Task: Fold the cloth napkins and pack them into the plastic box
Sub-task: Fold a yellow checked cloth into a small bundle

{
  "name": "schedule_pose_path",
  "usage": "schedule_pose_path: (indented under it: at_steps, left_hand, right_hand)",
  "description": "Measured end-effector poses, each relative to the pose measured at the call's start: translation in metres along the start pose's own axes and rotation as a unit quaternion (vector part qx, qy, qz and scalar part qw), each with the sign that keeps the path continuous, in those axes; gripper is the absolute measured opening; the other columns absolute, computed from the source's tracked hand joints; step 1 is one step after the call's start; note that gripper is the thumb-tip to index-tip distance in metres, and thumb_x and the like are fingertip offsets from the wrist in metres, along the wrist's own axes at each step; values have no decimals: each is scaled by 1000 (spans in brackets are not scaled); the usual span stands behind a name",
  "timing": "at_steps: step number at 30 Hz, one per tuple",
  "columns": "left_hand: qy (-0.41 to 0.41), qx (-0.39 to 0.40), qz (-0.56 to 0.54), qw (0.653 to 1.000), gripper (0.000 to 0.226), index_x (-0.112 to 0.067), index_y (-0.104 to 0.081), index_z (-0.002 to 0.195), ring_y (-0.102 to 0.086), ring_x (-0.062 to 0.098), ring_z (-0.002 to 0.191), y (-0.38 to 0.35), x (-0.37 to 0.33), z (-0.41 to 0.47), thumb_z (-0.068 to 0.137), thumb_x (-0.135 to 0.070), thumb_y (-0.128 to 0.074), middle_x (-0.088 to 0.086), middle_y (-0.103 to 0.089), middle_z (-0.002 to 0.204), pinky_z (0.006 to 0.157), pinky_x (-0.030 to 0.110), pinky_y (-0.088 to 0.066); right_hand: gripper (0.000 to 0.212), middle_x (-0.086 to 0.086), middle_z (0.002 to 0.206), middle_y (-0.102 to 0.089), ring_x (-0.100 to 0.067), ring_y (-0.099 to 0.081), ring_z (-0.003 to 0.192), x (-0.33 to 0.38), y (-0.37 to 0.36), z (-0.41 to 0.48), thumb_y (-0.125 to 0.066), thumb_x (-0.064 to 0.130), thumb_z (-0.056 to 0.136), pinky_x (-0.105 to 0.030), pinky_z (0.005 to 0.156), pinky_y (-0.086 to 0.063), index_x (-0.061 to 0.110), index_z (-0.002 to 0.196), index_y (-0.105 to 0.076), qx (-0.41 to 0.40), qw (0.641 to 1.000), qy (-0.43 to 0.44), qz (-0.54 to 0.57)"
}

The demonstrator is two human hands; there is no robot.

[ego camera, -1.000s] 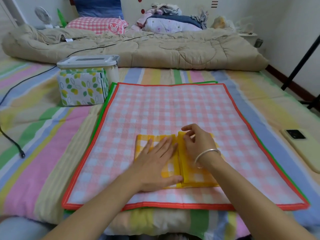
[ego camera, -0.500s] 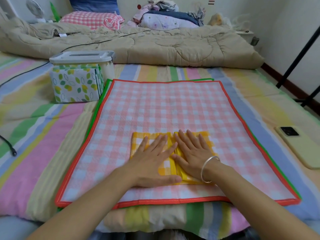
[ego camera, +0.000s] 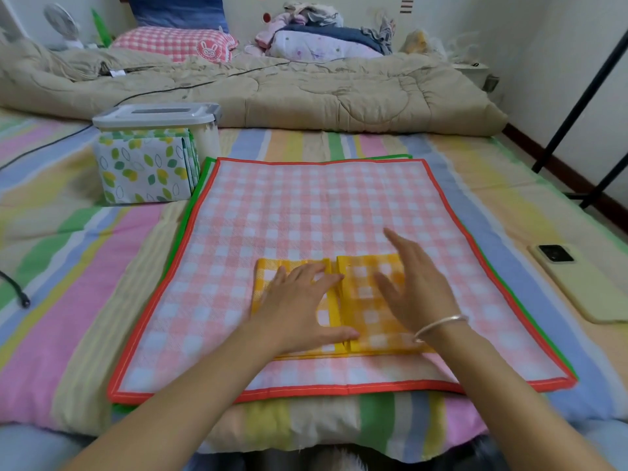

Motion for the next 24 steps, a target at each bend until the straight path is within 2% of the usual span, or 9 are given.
schedule_pose_path:
  at_steps: [1,3,6,10,13,16,18,21,24]
  left_hand:
    - [-2,2,17,1000,98,-41,-21,154,-6,14,152,-2,0,-1,72,-90,-43,-7,-10,165,123,54,-5]
    - [-12,6,53,999,104,-40,-18,156,-1,16,153,-5,-1,-1,68,-95,-26,-9,0,166,122,56,-4]
    - [-24,20,81,996,111,-36,-11,158,5,18,153,-8,-2,-1,65,-98,-11,-16,19,164,121,59,-4]
    - [-22,29,85,996,108,-35,-1,159,13,18,153,-14,-1,-3,68,-94,-4,-18,17,164,121,58,2]
    - [-21,13,59,998,105,-37,-1,158,17,14,152,-16,1,-4,70,-93,1,-19,15,164,121,55,7]
    - [-27,-6,60,998,103,-36,-1,159,23,12,150,-18,1,-2,72,-90,11,-19,15,164,121,53,10]
    - [-39,-21,65,997,101,-33,-3,159,25,13,149,-18,0,-1,75,-84,19,-16,13,165,121,52,10]
    - [-46,-34,49,997,102,-32,-6,160,24,12,150,-18,1,0,75,-78,28,-12,12,166,122,48,11]
    - [-42,-41,28,998,99,-34,-8,159,19,9,151,-17,1,-1,77,-80,21,-9,10,166,122,45,11]
  right_hand:
    - [52,-3,136,-53,-23,-50,124,-6,14,-7,-59,37,92,-38,89,-47,23,140,-45,-14,997,-43,-66]
    - [41,0,119,-61,-25,-57,110,-24,24,-27,-46,56,93,-35,77,-46,27,121,-53,74,963,-173,-194]
    - [52,3,104,-66,-25,-63,95,-39,23,-58,-37,75,86,-33,75,-48,29,105,-52,144,930,-276,-194]
    - [36,7,85,-62,-19,-60,80,-41,25,-65,-59,53,88,-35,71,-46,22,106,-55,57,954,-294,20]
    - [26,-11,92,-66,-24,-62,76,-32,17,-69,-69,21,88,-40,70,-54,13,110,-58,-33,894,-316,316]
    - [41,-6,107,-65,-7,-68,83,-9,3,-75,-71,6,85,-27,70,-57,23,115,-50,-72,848,-283,441]
    - [71,8,113,-60,3,-66,90,11,-11,-79,-80,11,77,-22,75,-55,25,131,-36,-74,858,-257,439]
    - [98,4,119,-61,-11,-67,98,32,-25,-80,-77,21,69,-39,83,-56,30,145,-15,-97,902,-231,350]
    - [104,2,76,-64,-6,-59,56,48,-29,-78,-69,10,79,-20,51,-42,46,144,4,-100,942,-190,258]
Point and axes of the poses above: each hand's wrist, its own z-axis towards the middle knuckle, its own y-axis out of the back of the hand, x = y × z, the point moved 7 cm from there along z, towards the middle knuckle
